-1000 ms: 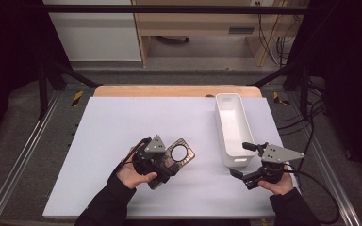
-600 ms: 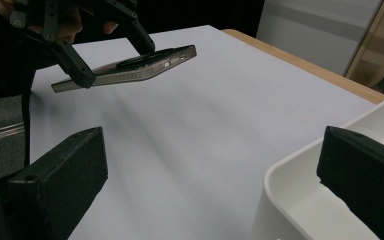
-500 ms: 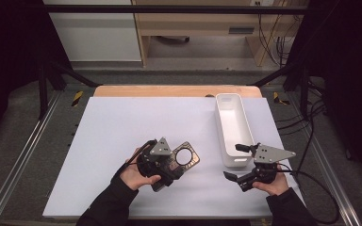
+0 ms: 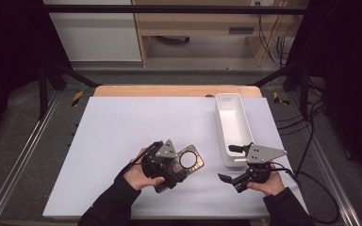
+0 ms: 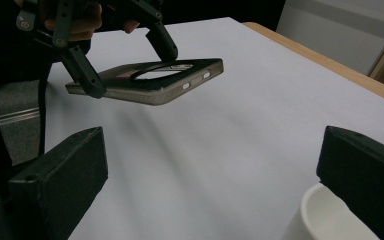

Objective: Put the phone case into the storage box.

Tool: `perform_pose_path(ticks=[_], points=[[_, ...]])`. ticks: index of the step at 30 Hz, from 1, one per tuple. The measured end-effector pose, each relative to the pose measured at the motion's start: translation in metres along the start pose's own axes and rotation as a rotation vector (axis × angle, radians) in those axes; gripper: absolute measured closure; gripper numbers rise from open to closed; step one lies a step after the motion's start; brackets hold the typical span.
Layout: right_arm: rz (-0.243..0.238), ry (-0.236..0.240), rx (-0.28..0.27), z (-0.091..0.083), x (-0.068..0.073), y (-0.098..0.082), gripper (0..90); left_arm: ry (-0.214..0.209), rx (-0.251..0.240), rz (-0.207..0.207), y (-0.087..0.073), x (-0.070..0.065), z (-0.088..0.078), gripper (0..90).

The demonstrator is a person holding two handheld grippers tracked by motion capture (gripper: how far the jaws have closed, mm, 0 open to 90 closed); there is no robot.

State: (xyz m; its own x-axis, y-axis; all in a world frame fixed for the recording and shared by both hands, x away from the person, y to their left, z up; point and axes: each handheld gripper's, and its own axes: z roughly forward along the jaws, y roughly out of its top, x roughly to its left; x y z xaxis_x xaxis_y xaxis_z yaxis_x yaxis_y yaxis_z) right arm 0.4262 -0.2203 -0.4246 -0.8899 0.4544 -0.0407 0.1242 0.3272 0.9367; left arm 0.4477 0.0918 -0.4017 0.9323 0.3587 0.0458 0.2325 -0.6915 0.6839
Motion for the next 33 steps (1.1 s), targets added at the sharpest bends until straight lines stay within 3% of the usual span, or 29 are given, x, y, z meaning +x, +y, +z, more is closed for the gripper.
perform_pose_path(ticks=[33], points=[[-0.053,0.119,0.066,0.023,0.014,0.016,1.7,-0.04,0.032,0.107,0.013,-0.01,-0.002,11.7]])
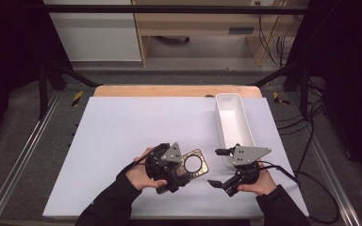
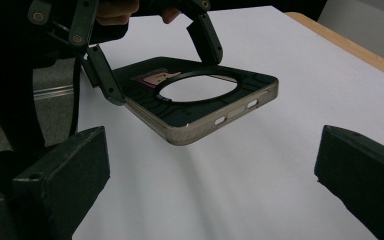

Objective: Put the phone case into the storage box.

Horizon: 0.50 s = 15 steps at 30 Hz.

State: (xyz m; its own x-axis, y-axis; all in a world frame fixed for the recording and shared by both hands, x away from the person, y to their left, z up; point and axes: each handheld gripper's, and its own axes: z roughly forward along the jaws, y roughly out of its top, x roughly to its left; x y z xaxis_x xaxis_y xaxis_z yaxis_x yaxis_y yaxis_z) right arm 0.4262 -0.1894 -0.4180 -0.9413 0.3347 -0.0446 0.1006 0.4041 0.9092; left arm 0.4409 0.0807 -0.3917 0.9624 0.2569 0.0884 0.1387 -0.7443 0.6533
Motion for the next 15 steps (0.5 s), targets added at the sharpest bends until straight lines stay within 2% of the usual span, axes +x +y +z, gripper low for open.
perform_pose_path(ticks=[6,11,15], points=[[0.001,0.015,0.007,0.0008,0.0,0.0002,1.9,-0.012,0.008,0.019,0.0012,-0.0012,-0.0002,11.7],[0.001,0.032,0.011,0.0004,0.0001,0.0009,2.1,-0.031,0.003,0.051,0.0029,-0.0028,-0.0005,11.7],[-0.018,0.054,0.022,0.0011,0.0016,0.0029,2.1,-0.046,-0.003,0.069,0.0033,-0.0046,-0.0006,11.7]])
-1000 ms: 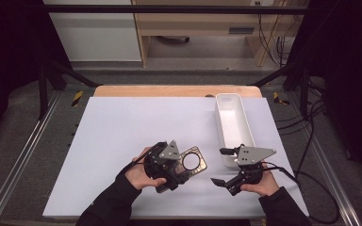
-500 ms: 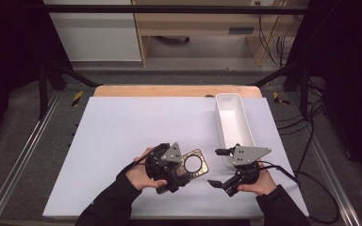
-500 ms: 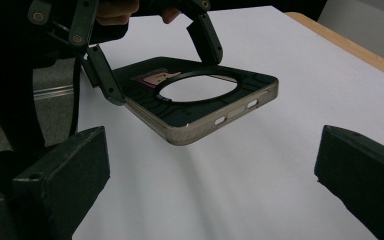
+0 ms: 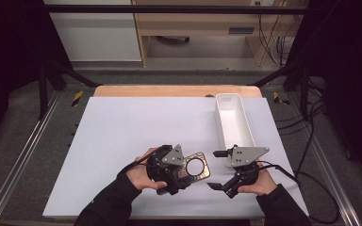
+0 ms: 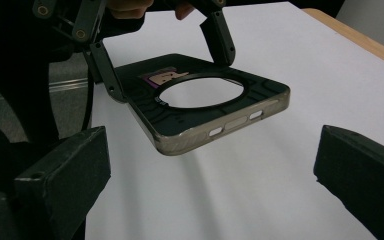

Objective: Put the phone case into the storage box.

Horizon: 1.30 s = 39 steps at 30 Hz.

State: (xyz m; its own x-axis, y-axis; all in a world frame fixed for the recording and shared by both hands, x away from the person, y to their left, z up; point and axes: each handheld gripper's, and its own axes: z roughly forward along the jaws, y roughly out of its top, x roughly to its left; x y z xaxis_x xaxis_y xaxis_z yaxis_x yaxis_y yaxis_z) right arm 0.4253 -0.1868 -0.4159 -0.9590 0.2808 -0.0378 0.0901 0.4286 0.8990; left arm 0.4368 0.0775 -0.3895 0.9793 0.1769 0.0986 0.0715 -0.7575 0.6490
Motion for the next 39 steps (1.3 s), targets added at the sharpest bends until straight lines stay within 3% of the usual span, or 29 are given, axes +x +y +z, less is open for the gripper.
perform_pose_path(ticks=[7,14,19,39], points=[[-0.027,0.024,0.029,0.003,0.002,0.004,2.6,0.002,-0.035,0.032,0.0,-0.004,-0.005,11.6],[-0.058,0.035,0.033,0.004,0.001,0.009,2.9,-0.012,-0.027,0.066,-0.001,-0.008,-0.006,11.6],[-0.094,0.068,0.052,0.006,0.004,0.015,3.1,-0.023,-0.019,0.088,0.001,-0.01,-0.007,11.7],[-0.136,0.14,0.084,0.02,0.004,0.017,4.6,-0.055,-0.021,0.114,0.004,-0.013,-0.002,11.7]])
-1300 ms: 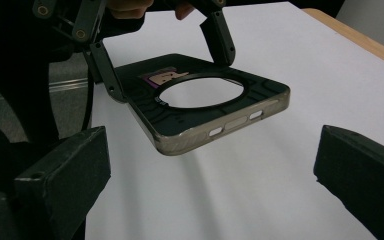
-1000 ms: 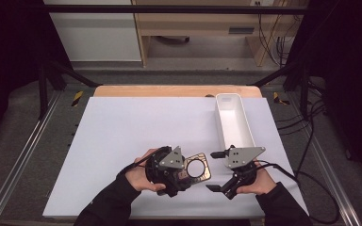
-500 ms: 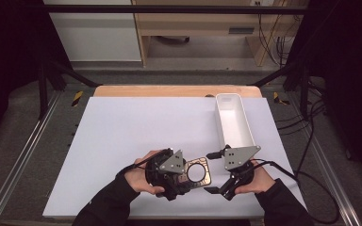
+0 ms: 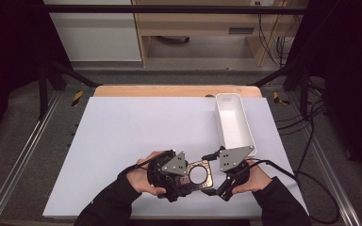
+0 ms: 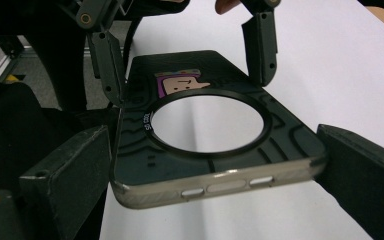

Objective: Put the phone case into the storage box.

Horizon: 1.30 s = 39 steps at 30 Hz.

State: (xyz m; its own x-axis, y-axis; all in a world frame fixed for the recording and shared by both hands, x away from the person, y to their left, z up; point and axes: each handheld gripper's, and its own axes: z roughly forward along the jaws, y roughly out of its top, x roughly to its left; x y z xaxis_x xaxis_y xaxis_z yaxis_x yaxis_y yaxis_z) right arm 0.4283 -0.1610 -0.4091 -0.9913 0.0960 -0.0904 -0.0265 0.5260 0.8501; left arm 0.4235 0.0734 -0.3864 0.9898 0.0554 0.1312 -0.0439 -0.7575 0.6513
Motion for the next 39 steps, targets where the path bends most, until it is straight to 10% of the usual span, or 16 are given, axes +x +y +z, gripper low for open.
perform_pose_path(ticks=[39], points=[[-0.026,0.078,-0.046,0.01,-0.002,-0.003,11.6,-0.043,0.004,0.004,-0.003,0.0,0.004,11.6]])
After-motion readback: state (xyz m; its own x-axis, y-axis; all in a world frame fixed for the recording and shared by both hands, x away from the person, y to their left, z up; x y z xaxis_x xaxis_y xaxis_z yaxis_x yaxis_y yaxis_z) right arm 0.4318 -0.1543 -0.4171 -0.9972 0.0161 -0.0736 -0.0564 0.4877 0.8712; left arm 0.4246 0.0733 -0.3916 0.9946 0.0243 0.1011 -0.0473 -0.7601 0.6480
